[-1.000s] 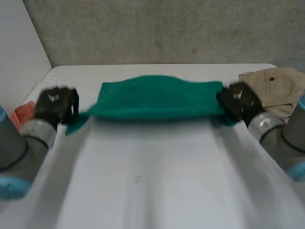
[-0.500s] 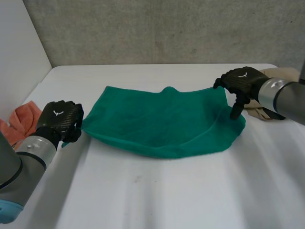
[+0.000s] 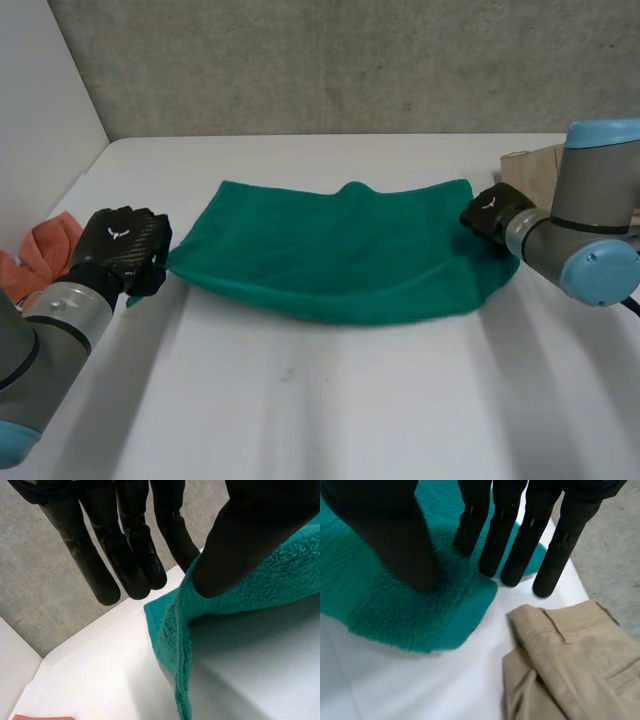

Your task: Fold the laundry.

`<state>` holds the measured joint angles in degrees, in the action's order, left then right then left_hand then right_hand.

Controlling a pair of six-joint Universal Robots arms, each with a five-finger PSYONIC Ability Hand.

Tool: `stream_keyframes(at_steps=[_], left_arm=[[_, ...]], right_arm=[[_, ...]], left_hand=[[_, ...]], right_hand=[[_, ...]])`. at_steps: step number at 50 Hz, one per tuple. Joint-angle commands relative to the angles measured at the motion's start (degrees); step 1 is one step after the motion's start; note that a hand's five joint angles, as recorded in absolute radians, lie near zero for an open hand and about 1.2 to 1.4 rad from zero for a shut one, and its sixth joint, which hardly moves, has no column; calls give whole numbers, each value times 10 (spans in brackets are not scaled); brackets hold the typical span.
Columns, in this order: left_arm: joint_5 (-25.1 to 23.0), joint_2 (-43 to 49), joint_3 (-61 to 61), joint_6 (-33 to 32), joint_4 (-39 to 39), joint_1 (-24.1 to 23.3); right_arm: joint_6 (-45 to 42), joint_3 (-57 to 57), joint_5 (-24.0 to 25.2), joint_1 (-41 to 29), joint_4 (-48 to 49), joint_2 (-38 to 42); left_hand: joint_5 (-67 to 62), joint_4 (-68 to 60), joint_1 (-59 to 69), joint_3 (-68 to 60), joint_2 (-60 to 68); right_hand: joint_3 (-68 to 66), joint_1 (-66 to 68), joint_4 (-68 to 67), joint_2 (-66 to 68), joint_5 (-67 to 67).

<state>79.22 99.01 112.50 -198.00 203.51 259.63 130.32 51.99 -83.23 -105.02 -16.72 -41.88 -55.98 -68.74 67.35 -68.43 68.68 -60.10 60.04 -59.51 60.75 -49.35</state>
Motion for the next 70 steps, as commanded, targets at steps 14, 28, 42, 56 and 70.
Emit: stream_keyframes(at_steps=[14, 28, 42, 56, 70], left_arm=[[-35, -206, -28, -207, -347, 40], [-68, -87, -65, -244, -453, 21], [14, 114, -297, -209, -362, -36], [36, 93, -244, -206, -373, -62], [30, 99, -215, -235, -332, -51]], right_arm=[[-116, 311, 83, 141, -157, -347], [-148, 348, 131, 132, -174, -308], [-8, 193, 53, 66, -67, -159], [-17, 172, -11, 64, -155, -109], [-16, 161, -19, 32, -100, -103]], left_hand=[[-140, -113, 127, -116, 113], [-140, -113, 127, -116, 113], [-140, -113, 127, -116, 113], [-140, -113, 127, -116, 113], [-140, -113, 127, -116, 113]], right_hand=[[-199, 200, -205, 193, -207], [-199, 200, -205, 193, -207], [-199, 200, -205, 193, -207], [-63, 63, -69, 56, -70], [-199, 200, -205, 193, -207]])
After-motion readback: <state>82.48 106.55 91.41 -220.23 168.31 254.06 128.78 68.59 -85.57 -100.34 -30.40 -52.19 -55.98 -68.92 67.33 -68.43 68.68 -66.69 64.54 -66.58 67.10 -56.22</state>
